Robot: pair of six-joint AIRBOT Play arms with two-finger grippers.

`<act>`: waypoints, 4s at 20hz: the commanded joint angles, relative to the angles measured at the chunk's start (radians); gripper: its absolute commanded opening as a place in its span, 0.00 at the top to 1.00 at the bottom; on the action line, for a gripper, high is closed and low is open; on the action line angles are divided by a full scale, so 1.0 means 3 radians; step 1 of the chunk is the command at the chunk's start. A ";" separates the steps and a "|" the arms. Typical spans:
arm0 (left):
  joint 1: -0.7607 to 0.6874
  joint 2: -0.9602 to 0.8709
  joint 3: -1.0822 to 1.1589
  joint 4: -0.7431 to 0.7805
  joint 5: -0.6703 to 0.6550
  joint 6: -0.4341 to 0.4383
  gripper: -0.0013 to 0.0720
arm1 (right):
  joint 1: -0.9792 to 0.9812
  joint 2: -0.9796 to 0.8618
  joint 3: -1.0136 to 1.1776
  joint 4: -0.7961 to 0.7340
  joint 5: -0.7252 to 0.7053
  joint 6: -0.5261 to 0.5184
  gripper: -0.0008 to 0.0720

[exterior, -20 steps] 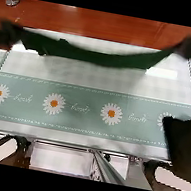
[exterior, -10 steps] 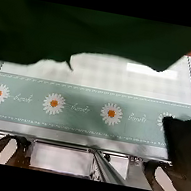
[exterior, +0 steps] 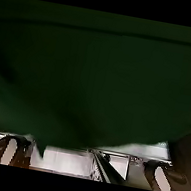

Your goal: Fold the shirts.

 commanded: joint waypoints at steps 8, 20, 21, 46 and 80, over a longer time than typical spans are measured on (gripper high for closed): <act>-0.0050 -0.0913 -0.1883 -0.1239 0.0699 0.0230 0.96 | 0.0001 -0.0601 -0.1938 -0.0182 -0.1016 -0.0145 0.95; -0.0993 -0.3362 -0.1489 -0.1256 0.2289 -0.0083 0.96 | 0.0128 -0.3318 -0.0839 0.0481 -0.2040 -0.0127 0.95; -0.0993 -0.3459 -0.1434 -0.1256 0.2275 -0.0178 0.96 | 0.0128 -0.3471 -0.0661 0.0481 -0.1972 -0.0017 0.95; 0.0085 -0.2889 -0.2424 -0.0266 -0.0239 0.0161 0.03 | -0.0524 -0.2555 -0.1846 -0.0334 -0.0608 -0.0156 0.14; 0.0158 -0.1853 -0.4636 -0.2049 0.0365 0.1136 0.95 | -0.0557 -0.1858 -0.4204 0.1268 -0.1453 -0.0649 0.22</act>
